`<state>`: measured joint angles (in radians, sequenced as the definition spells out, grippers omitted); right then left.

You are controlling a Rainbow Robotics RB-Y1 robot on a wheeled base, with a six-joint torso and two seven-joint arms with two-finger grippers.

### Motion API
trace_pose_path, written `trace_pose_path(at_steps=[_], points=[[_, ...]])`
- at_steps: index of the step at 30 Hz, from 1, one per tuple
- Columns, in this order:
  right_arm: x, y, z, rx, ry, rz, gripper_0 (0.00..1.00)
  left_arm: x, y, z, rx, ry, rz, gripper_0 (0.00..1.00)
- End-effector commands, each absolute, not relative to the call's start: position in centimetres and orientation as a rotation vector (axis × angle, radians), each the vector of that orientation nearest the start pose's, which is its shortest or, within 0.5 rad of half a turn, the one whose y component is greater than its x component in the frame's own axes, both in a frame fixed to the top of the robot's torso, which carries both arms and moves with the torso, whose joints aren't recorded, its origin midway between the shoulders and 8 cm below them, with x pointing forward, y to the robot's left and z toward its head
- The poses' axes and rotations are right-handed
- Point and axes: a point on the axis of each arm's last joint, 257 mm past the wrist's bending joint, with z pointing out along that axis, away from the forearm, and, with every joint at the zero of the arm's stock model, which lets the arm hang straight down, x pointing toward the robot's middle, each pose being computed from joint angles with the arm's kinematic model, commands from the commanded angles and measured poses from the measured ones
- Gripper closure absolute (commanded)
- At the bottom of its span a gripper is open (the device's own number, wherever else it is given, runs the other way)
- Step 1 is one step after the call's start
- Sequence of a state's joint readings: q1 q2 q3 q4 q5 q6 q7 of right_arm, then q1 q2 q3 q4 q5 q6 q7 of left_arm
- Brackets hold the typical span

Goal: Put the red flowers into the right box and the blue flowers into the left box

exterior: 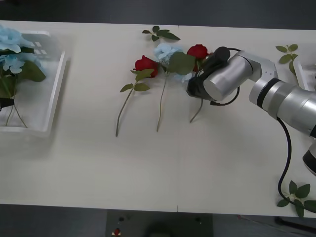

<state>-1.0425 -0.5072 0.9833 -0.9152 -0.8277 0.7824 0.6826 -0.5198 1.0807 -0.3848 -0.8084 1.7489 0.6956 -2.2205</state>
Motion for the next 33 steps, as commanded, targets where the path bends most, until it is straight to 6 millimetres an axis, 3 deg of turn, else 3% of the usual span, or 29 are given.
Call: trace_pose_path(at_steps=[1, 4, 7, 10, 13, 16, 18, 21, 26, 27, 29, 30, 32, 33], points=[[64.6, -12.6, -26.1, 0.248, 2.411, 0.317, 1.00, 54.9, 55.3, -20.9, -0.008, 2.274, -0.103, 0.16], [65.3, -12.5, -23.9, 0.263, 2.379, 0.367, 1.00, 54.9, 55.3, -21.0, -0.007, 2.275, -0.103, 0.16], [65.8, -12.2, -20.6, 0.292, 2.342, 0.464, 1.00, 54.7, 54.8, -20.6, 0.003, 2.285, -0.133, 0.16], [65.9, -12.4, -17.2, 0.304, 2.310, 0.539, 1.00, 53.9, 53.1, -19.2, 0.049, 2.311, -0.224, 0.16], [65.4, -14.1, -14.5, 0.321, 2.315, 0.536, 1.00, 52.6, 51.7, -16.8, 0.106, 2.332, -0.323, 0.16], [64.8, -16.7, -11.9, 0.333, 2.328, 0.491, 1.00, 50.9, 51.7, -14.3, 0.177, 2.356, -0.356, 0.16], [63.9, -19.0, -10.5, 0.340, 2.352, 0.455, 1.00, 49.5, 52.9, -12.6, 0.273, 2.373, -0.297, 0.16], [62.8, -21.9, -9.0, 0.292, 2.383, 0.396, 1.00, 48.5, 53.8, -10.7, 0.376, 2.368, -0.239, 0.16], [60.7, -28.9, -6.7, 0.218, 2.457, 0.264, 1.00, 47.4, 54.2, -6.8, 0.590, 2.290, -0.133, 0.16], [60.5, -29.6, -6.5, 0.208, 2.464, 0.250, 1.00, 47.3, 54.2, -6.5, 0.613, 2.281, -0.123, 0.16], [59.7, -33.7, -6.4, 0.187, 2.502, 0.154, 1.00, 47.0, 53.0, -5.4, 0.715, 2.231, -0.130, 0.16], [59.5, -34.5, -6.3, 0.179, 2.506, 0.134, 1.00, 46.9, 52.5, -5.4, 0.740, 2.215, -0.144, 0.16], [59.0, -38.7, -6.5, 0.168, 2.528, 0.037, 1.00, 46.8, 49.6, -4.6, 0.828, 2.117, -0.241, 0.15], [58.9, -39.6, -6.6, 0.171, 2.533, 0.017, 1.00, 46.8, 48.8, -4.4, 0.847, 2.090, -0.269, 0.16]])
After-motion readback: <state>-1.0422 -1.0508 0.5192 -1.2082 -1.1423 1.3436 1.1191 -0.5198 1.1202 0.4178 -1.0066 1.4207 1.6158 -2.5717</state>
